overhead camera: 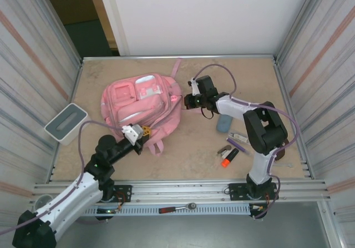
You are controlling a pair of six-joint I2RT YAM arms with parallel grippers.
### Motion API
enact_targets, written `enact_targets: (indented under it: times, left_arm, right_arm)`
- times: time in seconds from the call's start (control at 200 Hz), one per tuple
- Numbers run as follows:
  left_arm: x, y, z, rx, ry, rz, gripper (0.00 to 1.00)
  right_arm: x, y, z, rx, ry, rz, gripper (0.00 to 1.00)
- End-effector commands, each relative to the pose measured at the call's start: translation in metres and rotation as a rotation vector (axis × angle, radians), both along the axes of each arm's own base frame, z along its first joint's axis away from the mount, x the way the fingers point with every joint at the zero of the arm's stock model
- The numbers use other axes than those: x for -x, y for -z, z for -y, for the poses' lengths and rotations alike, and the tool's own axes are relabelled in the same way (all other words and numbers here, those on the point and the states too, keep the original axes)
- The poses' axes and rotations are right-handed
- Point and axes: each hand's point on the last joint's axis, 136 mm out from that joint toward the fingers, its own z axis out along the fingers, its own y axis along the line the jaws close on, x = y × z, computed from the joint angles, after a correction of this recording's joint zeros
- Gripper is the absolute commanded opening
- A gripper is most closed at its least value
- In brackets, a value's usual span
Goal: Pack the student bag
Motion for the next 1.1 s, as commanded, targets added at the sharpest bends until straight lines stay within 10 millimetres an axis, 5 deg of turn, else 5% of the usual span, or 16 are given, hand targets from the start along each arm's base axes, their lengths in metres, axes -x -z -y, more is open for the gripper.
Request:
enact_targets:
  times: [0.0,0.105,0.316,0.411,0.646,0.746,0.827,0.917,1.092]
  left_arm:
    - [0.022,-0.057,0.016,0.147,0.165,0.144,0.00]
    - [0.019,-0.051,0.023,0.123,0.189,0.103,0.00]
    - [0.011,-0.037,0.034,0.089,0.223,0.039,0.00]
    - [0.010,-0.032,0.037,0.079,0.235,0.017,0.00]
    - [0.007,-0.027,0.038,0.061,0.230,-0.003,0.00]
    - [0.006,-0.026,0.038,0.058,0.219,-0.013,0.00]
    - [0.005,-0.026,0.038,0.064,0.212,-0.029,0.00]
    - [-0.001,-0.019,0.037,0.050,0.182,-0.076,0.00]
    - [-0.023,0.001,0.035,0.012,0.087,-0.177,0.00]
  right_arm:
    - [-0.027,0.012,0.033,0.005,0.128,-0.043,0.00]
    - [-0.019,0.001,0.034,-0.045,0.095,-0.056,0.08]
    - [0.001,-0.041,0.023,-0.266,0.035,-0.125,0.50]
    - [-0.015,-0.037,0.010,-0.327,0.070,-0.204,0.65]
    - [-0.056,-0.003,-0.044,-0.373,0.044,-0.310,0.71]
    - [-0.067,0.008,-0.061,-0.383,0.030,-0.338,0.63]
    - [-0.074,0.009,-0.057,-0.407,0.038,-0.339,0.37]
    - [-0.077,0.002,-0.035,-0.427,0.076,-0.315,0.10]
    - [-0.060,-0.012,0.025,-0.412,0.182,-0.253,0.00]
